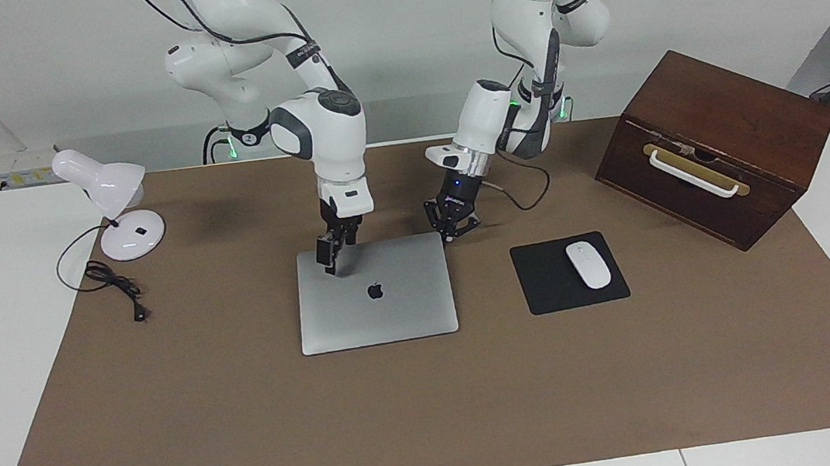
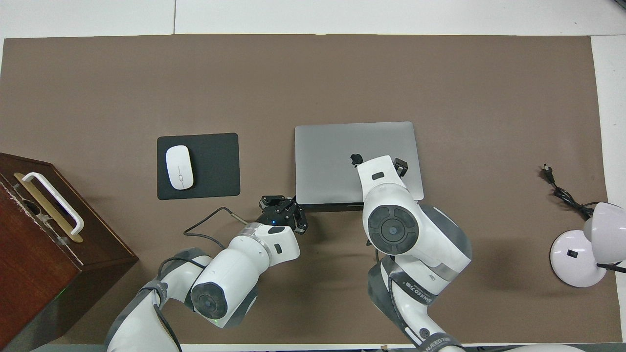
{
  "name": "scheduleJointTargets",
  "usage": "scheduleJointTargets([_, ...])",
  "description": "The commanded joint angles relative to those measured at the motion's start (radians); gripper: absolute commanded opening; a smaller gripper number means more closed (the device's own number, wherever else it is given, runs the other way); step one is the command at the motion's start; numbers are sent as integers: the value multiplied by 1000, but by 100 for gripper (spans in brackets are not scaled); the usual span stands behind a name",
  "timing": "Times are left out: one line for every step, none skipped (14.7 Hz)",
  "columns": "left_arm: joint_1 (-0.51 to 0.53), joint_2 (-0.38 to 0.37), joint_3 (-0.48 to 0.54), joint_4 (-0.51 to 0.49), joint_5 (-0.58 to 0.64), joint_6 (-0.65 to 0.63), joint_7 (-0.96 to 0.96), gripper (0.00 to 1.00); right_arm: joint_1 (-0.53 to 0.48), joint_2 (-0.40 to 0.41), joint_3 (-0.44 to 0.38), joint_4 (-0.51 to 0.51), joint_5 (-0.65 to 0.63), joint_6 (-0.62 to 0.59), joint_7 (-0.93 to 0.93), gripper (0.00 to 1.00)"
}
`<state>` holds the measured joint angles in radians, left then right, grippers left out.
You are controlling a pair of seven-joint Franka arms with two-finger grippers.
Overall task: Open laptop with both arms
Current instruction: 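Hook the right gripper under the laptop lid's near edge and lift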
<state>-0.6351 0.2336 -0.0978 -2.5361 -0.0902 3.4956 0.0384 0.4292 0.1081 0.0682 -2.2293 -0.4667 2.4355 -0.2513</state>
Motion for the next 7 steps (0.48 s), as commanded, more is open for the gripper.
scheduleJointTargets([6, 12, 1, 11, 20, 10, 9, 0, -33, 36, -2, 79, -47, 10, -8, 100])
scheduleJointTargets([6, 12, 1, 10, 20, 10, 9, 0, -33, 38, -2, 94, -47, 1, -8, 100])
scheduleJointTargets([5, 13, 1, 11, 20, 10, 9, 0, -38, 38, -2, 105, -47, -4, -9, 100])
scheduleJointTargets([5, 15, 1, 17, 20, 10, 9, 0, -38, 39, -2, 108, -47, -6, -13, 100])
scheduleJointTargets([3, 29, 3, 25, 18, 10, 9, 0, -40, 41, -2, 111, -47, -6, -22, 100])
scheduleJointTargets([3, 35, 1, 34, 18, 10, 9, 0, -40, 41, -2, 112, -47, -4, -31, 100])
scheduleJointTargets([2, 36, 1, 36, 17, 10, 11, 0, -41, 45, -4, 118, -47, -6, -32, 100])
